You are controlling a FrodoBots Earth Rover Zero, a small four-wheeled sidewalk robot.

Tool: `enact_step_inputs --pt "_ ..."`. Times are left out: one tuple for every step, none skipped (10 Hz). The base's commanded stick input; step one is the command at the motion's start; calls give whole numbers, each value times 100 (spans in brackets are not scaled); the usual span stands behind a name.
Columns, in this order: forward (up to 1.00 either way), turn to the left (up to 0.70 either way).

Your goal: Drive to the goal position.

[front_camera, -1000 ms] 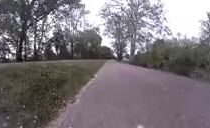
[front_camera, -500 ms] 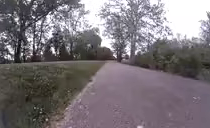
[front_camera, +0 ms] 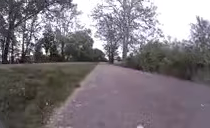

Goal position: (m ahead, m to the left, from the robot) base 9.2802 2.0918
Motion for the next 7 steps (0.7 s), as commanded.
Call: enact_step_inputs --pt "100 0" --pt "100 0" --pt "100 0" --pt "100 0" --pt "100 0" --pt "100 0" --pt "100 0"
